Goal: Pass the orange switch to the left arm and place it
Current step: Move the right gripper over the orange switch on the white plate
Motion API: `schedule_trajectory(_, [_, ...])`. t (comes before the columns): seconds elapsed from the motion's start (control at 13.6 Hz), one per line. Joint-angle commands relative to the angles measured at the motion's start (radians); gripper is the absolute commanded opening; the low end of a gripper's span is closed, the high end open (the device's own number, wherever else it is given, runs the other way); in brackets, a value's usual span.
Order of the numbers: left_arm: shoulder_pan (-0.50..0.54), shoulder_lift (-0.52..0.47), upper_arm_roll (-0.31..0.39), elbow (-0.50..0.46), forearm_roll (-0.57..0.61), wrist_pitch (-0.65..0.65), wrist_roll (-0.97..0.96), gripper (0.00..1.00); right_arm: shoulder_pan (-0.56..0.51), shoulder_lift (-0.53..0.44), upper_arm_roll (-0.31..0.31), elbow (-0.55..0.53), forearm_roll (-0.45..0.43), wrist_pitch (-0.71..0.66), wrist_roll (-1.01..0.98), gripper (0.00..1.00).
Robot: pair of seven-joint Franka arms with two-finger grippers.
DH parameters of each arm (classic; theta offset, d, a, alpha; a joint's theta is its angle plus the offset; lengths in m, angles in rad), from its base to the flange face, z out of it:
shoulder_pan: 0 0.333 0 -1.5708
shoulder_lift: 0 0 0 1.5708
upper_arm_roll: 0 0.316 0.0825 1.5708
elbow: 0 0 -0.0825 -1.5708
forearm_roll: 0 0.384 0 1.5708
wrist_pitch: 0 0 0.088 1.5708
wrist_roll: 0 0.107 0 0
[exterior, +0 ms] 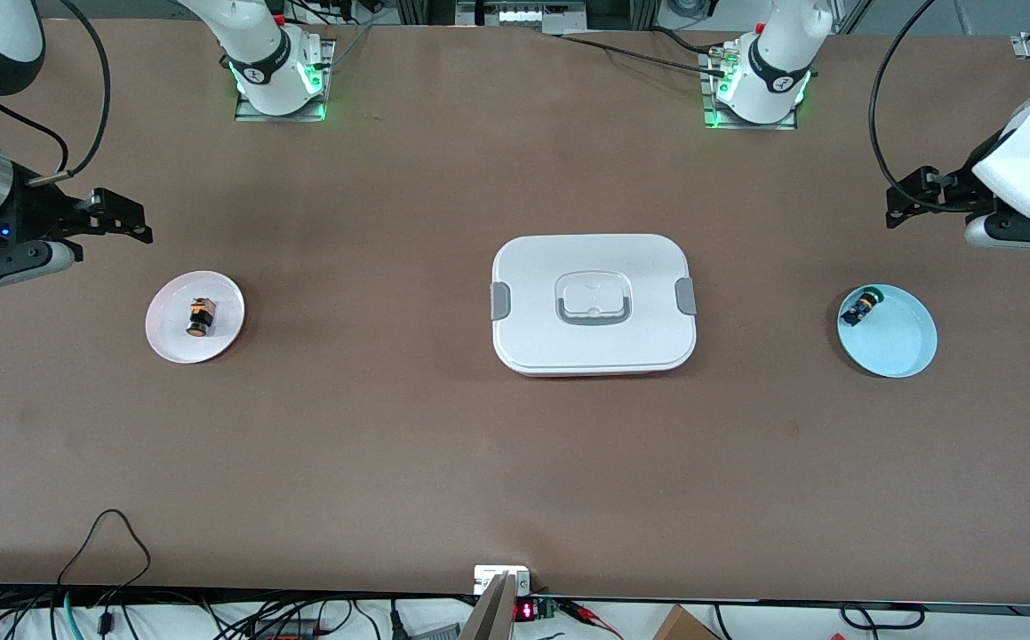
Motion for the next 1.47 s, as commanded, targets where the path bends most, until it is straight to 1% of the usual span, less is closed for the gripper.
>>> schedule_trajectory(0.0, [-0.011, -0.005, 0.01, 0.001, 0.001, -0.001, 0.01, 1.0, 0.004, 0.008, 0.001, 0.008, -0.015, -0.039, 0.002, 1.0])
schedule_trajectory(0.07, [-0.011, -0.005, 0.01, 0.001, 0.001, -0.001, 0.01, 1.0, 0.005, 0.009, 0.001, 0.002, -0.018, -0.068, 0.005, 1.0])
schedule_trajectory(0.22, [-0.011, -0.005, 0.01, 0.001, 0.001, -0.001, 0.01, 1.0, 0.005, 0.014, 0.003, -0.024, -0.053, -0.059, -0.009, 1.0])
schedule_trajectory(0.29, [-0.011, -0.005, 0.01, 0.001, 0.001, -0.001, 0.01, 1.0, 0.005, 0.017, 0.003, -0.041, -0.056, -0.058, -0.039, 1.0])
schedule_trajectory(0.51, [-0.012, -0.005, 0.01, 0.001, 0.001, -0.006, 0.01, 1.0, -0.004, 0.02, 0.0, -0.141, -0.058, 0.034, -0.149, 1.0])
schedule_trajectory(0.81, [-0.012, -0.006, 0.006, 0.001, 0.001, -0.01, 0.01, 1.0, -0.016, 0.029, -0.003, -0.271, -0.069, 0.203, -0.332, 1.0])
schedule_trajectory(0.95, [-0.012, -0.005, 0.004, 0.001, 0.002, -0.01, 0.01, 1.0, -0.022, 0.029, -0.003, -0.305, -0.096, 0.252, -0.43, 1.0])
schedule_trajectory(1.17, [-0.012, -0.006, -0.002, 0.001, 0.001, -0.015, 0.01, 1.0, -0.039, 0.046, -0.003, -0.342, -0.107, 0.293, -0.525, 1.0])
schedule_trajectory(1.39, [-0.012, -0.006, -0.002, 0.001, 0.002, -0.015, 0.009, 1.0, -0.073, 0.051, -0.003, -0.443, -0.113, 0.459, -0.643, 1.0])
